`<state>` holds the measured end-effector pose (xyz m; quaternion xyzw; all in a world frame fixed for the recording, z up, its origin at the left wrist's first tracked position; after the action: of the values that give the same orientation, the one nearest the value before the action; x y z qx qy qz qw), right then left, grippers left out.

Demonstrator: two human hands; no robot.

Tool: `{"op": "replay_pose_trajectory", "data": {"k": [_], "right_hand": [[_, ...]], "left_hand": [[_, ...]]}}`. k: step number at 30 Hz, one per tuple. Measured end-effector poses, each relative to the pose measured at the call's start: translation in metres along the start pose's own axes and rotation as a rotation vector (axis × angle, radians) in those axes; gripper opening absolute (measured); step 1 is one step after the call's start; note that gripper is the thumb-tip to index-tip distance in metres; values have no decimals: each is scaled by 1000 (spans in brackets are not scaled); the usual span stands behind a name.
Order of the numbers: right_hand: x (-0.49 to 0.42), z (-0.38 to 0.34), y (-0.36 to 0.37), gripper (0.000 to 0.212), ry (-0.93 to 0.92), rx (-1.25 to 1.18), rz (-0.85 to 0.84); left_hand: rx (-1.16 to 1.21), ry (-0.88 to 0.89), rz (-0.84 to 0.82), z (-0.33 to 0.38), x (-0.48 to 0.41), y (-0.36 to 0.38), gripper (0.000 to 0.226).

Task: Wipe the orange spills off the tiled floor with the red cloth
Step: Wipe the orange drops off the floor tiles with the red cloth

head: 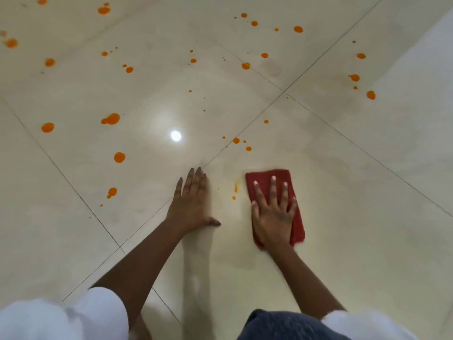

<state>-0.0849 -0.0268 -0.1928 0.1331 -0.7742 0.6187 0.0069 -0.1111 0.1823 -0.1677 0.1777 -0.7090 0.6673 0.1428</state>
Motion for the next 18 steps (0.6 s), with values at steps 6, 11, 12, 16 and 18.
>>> {"op": "replay_pose_trajectory", "data": {"k": [6,11,12,16,18], "right_hand": [[6,-57,14,55,-419,38,-84],[-71,-19,-4,54,-52,3,-73],[-57,-14,-4,54,14,-19,-37],[6,-55,9,56,-205,-30,-101],[-32,-75,7,54,-423,22,-66]], "left_hand": [[69,26,13,-10,1,10,131],[63,-1,2,-13,-4,10,138],[77,-3,2,-14,-4,10,138],[118,10,5,-14,-5,12,139],[134,-16,9,-14,-6,10,138]]}}
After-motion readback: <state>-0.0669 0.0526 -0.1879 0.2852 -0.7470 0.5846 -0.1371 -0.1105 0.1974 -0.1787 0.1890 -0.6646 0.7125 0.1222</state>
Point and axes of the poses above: each hand's wrist, its own x-axis away from the middle knuckle, its own y-axis out of the palm, z = x × y, the point moved 1 cm from there along -x, towards the middle knuckle, and after that the axes turned 5 degrees about -x, right-handed, at the moved point
